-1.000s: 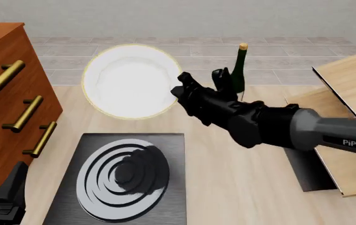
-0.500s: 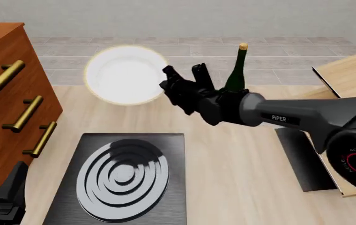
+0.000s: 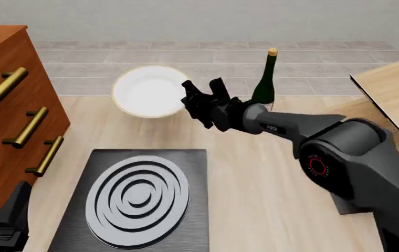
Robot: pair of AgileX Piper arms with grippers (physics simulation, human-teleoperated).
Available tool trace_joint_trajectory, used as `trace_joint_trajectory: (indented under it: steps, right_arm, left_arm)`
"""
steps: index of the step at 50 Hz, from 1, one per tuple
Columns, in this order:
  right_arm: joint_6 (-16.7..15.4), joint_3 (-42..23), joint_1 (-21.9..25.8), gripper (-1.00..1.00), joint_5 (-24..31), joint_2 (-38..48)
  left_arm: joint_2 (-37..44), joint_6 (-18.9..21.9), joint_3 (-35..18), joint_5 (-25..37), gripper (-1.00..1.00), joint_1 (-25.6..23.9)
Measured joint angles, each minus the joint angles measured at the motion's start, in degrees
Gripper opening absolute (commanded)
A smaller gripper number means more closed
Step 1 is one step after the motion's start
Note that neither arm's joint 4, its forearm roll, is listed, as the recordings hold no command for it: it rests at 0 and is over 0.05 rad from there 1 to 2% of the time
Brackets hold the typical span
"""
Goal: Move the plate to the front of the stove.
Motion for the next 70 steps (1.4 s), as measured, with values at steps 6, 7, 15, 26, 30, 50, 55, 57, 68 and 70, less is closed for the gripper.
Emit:
trace_joint_trajectory:
  steps: [6, 7, 15, 26, 30, 50, 55, 57, 68, 70]
  right_arm:
    - [0.1, -4.6, -0.6, -1.0, 2.4, 3.8]
    - [0.1, -5.3, -0.7, -1.0, 2.8, 4.4]
    - [0.1, -11.2, -1.5, -1.0, 6.3, 8.9]
    - [-0.1, -17.0, -2.4, -1.0, 9.8, 13.5]
    - [-0.1, -18.1, -2.5, -1.0, 10.6, 14.6]
    - [-0.4, -21.3, -2.7, -1.0, 12.0, 17.1]
    - [-0.3, -22.0, -2.7, -1.0, 12.0, 17.5]
    - [-0.3, -22.2, -2.7, -1.0, 12.1, 17.7]
    - [0.1, -21.9, -2.6, 1.0, 10.2, 17.6]
    - [0.2, -21.6, -2.6, 1.0, 9.8, 17.5]
  left_arm:
    - [0.0, 0.0, 0.0, 0.0, 1.0, 0.0]
    - [0.0, 0.0, 0.0, 0.0, 1.0, 0.0]
    - [0.0, 0.0, 0.0, 0.0, 1.0, 0.0]
    - [0.0, 0.0, 0.0, 0.0, 1.0, 0.0]
    - [0.0, 0.0, 0.0, 0.0, 1.0, 0.0]
    - [0.0, 0.0, 0.0, 0.0, 1.0, 0.0]
    - [0.0, 0.0, 0.0, 0.0, 1.0, 0.0]
    - [0.0, 0.0, 0.0, 0.0, 1.0, 0.0]
    - [0.0, 0.0, 0.0, 0.0, 1.0, 0.0]
    - [0.0, 0.0, 0.0, 0.0, 1.0, 0.0]
